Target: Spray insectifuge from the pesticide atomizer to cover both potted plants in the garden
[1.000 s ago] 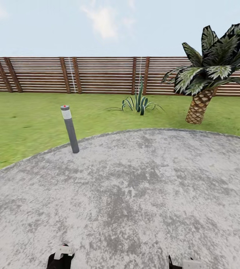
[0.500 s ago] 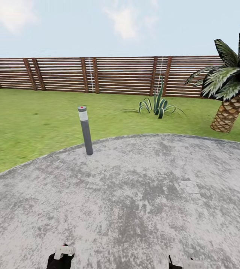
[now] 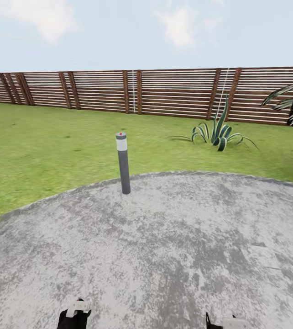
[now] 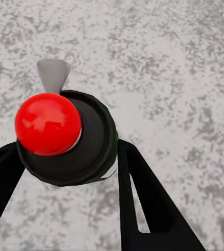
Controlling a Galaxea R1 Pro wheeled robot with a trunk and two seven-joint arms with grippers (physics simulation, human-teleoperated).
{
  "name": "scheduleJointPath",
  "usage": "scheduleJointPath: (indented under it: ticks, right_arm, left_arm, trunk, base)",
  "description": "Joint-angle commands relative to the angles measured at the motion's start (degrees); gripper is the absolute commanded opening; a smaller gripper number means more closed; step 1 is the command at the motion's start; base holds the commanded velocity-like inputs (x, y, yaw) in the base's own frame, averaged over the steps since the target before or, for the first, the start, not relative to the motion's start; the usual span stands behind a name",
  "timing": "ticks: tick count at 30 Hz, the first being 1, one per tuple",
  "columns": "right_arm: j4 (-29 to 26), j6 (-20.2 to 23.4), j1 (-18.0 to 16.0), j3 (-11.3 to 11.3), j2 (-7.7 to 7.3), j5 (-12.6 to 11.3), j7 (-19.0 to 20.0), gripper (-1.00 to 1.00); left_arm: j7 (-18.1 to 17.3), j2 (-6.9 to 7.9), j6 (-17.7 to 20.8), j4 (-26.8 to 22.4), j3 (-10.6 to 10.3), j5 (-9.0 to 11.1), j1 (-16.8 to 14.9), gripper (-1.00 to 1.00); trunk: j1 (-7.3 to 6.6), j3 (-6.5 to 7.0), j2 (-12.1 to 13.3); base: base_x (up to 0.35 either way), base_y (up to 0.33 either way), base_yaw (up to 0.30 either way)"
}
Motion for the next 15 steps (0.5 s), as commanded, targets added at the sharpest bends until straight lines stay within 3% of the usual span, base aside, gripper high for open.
scheduleJointPath:
  ticks: [1, 15]
  right_arm:
    - [0.07, -0.14, -0.03, -0.21, -0.01, 0.62, -0.42, 1.00]
    - [0.07, -0.14, -0.03, -0.21, -0.01, 0.62, -0.42, 1.00]
  left_arm:
    - [-0.24, 0.04, -0.14, 0.08, -0.38, 0.61, -0.06, -1.00]
    - [-0.24, 0.08, -0.16, 0.08, -0.38, 0.61, -0.06, -1.00]
  trunk:
    - [0.03, -0.05, -0.02]
    - [0.03, -0.05, -0.02]
  base:
    - [0.339, -0.025, 0.277]
    - [0.339, -0.069, 0.277]
